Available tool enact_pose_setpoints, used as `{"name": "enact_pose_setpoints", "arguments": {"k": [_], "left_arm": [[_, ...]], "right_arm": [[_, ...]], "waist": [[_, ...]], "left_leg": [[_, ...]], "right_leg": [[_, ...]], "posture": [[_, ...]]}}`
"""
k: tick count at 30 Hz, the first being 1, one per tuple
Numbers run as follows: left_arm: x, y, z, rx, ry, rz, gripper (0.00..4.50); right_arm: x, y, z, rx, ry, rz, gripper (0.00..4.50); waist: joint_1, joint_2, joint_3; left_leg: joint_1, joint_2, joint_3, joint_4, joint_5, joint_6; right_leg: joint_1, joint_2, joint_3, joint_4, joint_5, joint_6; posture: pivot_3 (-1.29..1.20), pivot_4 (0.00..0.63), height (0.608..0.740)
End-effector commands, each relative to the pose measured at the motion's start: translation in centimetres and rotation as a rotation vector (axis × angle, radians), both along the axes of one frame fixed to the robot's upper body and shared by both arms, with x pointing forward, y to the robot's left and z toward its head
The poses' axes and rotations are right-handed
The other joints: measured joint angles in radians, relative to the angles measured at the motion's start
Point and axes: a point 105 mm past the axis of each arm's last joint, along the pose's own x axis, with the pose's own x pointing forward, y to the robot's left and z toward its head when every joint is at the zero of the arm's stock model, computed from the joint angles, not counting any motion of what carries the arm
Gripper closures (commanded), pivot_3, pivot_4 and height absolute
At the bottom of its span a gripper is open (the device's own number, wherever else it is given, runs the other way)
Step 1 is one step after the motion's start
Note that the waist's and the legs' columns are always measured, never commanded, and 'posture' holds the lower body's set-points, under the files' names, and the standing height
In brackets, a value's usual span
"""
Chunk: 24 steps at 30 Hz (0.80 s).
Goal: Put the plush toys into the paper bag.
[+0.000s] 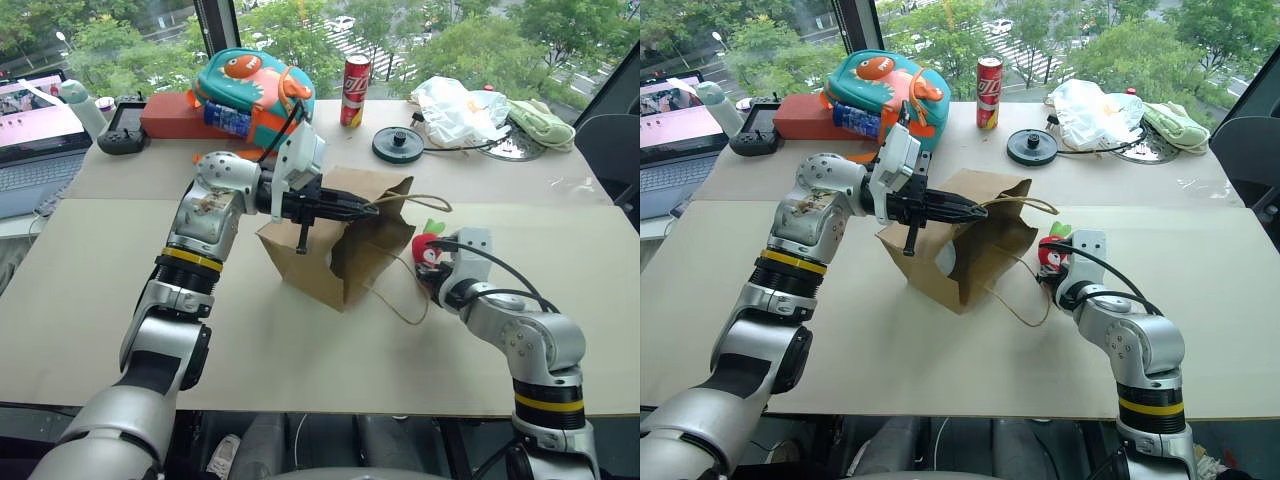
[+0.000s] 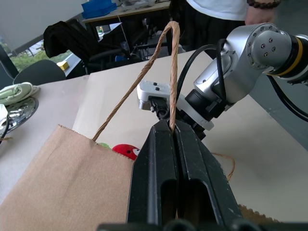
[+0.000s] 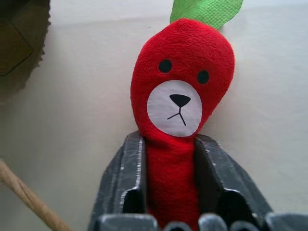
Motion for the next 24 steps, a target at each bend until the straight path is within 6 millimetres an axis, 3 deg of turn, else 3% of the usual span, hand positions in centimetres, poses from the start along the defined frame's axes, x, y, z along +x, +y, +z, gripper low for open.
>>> {"name": "enact_pose_setpoints", "arguments": {"k": [1, 6, 12, 19, 21, 24], "left_arm": [[-0.2, -0.1, 1.2, -0.027, -0.039, -0.009, 4.5], [-0.1, -0.1, 1.2, -0.025, -0.038, -0.008, 4.5], [-0.1, -0.1, 1.2, -0.025, -0.038, -0.008, 4.5], [-0.1, -0.3, 1.1, -0.026, -0.036, -0.014, 4.5], [-0.1, -0.3, 1.1, -0.027, -0.035, -0.014, 4.5], [-0.1, -0.3, 1.1, -0.025, -0.034, -0.015, 4.5]], "right_arm": [[0.1, -0.6, 1.2, -0.002, -0.054, -0.014, 3.5], [-0.1, -2.1, 4.1, 0.098, -0.178, -0.073, 3.5], [-3.2, -1.8, 8.6, 0.177, -0.285, 0.101, 3.5], [-7.3, 2.3, 7.2, 0.095, -0.121, 0.426, 3.5], [-7.7, 3.4, 6.8, 0.098, -0.102, 0.475, 3.5], [-6.3, 5.7, 6.8, 0.122, -0.11, 0.496, 3.5]], "waist": [[0.0, 0.0, 0.0], [0.001, 0.0, 0.0], [0.001, 0.0, 0.0], [-0.002, 0.0, 0.0], [-0.003, 0.0, 0.0], [-0.005, 0.0, 0.0]], "left_leg": [[0.0, 0.0, 0.0, 0.0, 0.0, 0.0], [0.0, 0.0, 0.0, 0.0, 0.0, 0.0], [0.0, 0.0, 0.0, 0.0, 0.0, 0.0], [0.0, 0.0, 0.0, 0.0, 0.0, 0.0], [0.0, 0.0, 0.0, 0.0, 0.0, 0.0], [0.001, 0.0, 0.0, 0.0, 0.0, 0.0]], "right_leg": [[0.0, 0.0, 0.0, 0.0, 0.0, 0.0], [0.0, 0.0, 0.0, 0.0, 0.0, 0.0], [0.0, 0.0, 0.0, 0.0, 0.0, 0.0], [0.0, 0.0, 0.0, 0.0, 0.0, 0.0], [0.0, 0.0, 0.0, 0.0, 0.0, 0.0], [0.001, 0.0, 0.0, 0.0, 0.0, 0.0]], "posture": [[0.0, 0.15, 0.74], [0.0, 0.15, 0.74], [0.0, 0.15, 0.74], [0.0, 0.15, 0.74], [0.0, 0.15, 0.74], [0.0, 0.15, 0.74]]}}
